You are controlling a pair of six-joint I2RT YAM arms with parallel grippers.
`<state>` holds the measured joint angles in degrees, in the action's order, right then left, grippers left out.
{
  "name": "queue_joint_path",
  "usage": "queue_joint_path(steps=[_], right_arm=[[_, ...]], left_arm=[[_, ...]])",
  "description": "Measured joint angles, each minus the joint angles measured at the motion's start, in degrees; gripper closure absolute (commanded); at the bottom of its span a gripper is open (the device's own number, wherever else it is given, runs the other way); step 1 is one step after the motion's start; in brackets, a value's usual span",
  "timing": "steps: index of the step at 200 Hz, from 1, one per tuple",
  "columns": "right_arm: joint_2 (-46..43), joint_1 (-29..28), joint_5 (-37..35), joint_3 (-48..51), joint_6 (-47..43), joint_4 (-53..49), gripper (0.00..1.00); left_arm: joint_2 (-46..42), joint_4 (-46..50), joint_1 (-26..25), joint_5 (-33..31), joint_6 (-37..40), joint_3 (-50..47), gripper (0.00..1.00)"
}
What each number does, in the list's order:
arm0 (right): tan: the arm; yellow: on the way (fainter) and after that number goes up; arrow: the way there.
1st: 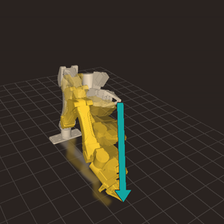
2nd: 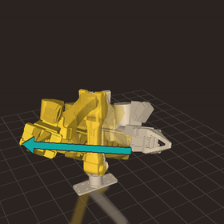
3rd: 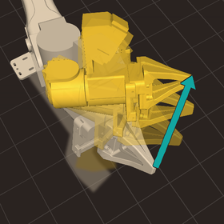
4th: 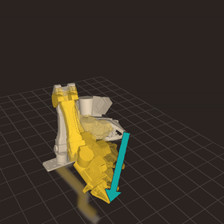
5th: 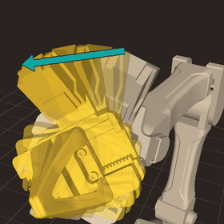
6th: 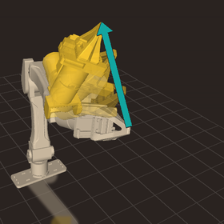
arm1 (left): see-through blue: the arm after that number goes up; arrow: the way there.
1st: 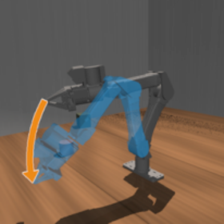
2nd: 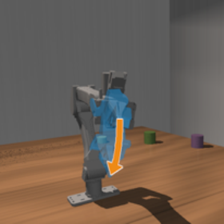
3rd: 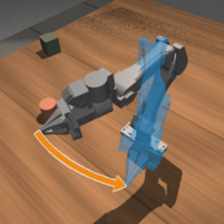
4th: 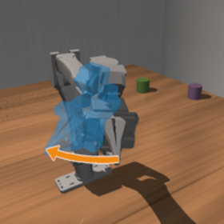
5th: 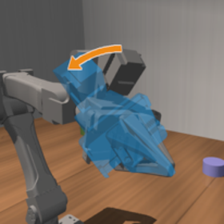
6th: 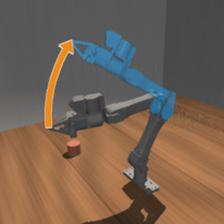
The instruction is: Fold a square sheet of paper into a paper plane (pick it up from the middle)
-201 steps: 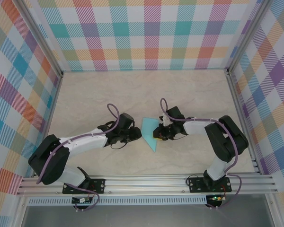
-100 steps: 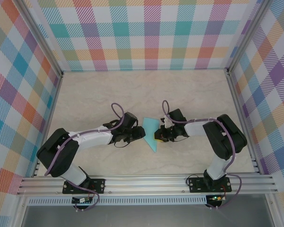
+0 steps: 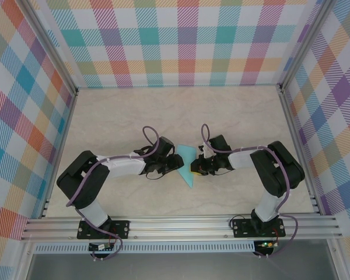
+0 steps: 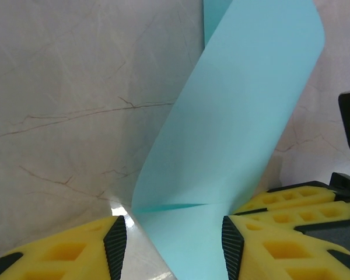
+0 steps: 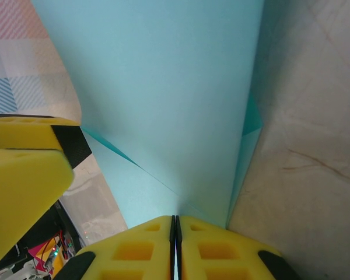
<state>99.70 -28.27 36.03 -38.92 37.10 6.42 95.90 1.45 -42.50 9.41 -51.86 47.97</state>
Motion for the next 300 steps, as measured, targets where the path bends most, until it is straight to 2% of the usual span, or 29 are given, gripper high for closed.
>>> queue_joint_path(steps=[83,158,192,228,246,267,300], right_arm=[[0.1,0.6,1.0,0.7,0.0,1.5,0.88],[0.7,1.4,2.7,0.7,-0.3,1.9,0.88],[0.8,1.7,3.2,0.7,-0.5,1.9,0.88],[0.8,1.9,3.6,0.7,-0.5,1.9,0.87],[0.8,2.0,3.7,0.7,-0.7,1.9,0.86],[0.8,2.0,3.9,0.7,-0.7,1.9,0.86],[0.5,2.0,3.9,0.7,-1.2,1.5,0.83]], left_arm=[[1.9,-1.6,0.9,2.2,-1.3,0.0,0.56],[3.5,-3.7,3.3,9.0,-1.5,0.1,0.64],[4.1,-9.0,3.3,10.3,-1.5,0.5,0.67],[4.1,-10.1,3.3,10.9,-1.4,1.1,0.7],[4.1,-9.4,3.3,10.6,-1.3,1.5,0.74],[4.1,-8.6,3.3,9.9,-1.6,1.5,0.91],[4.1,-7.3,3.3,9.4,-1.5,2.4,0.99]])
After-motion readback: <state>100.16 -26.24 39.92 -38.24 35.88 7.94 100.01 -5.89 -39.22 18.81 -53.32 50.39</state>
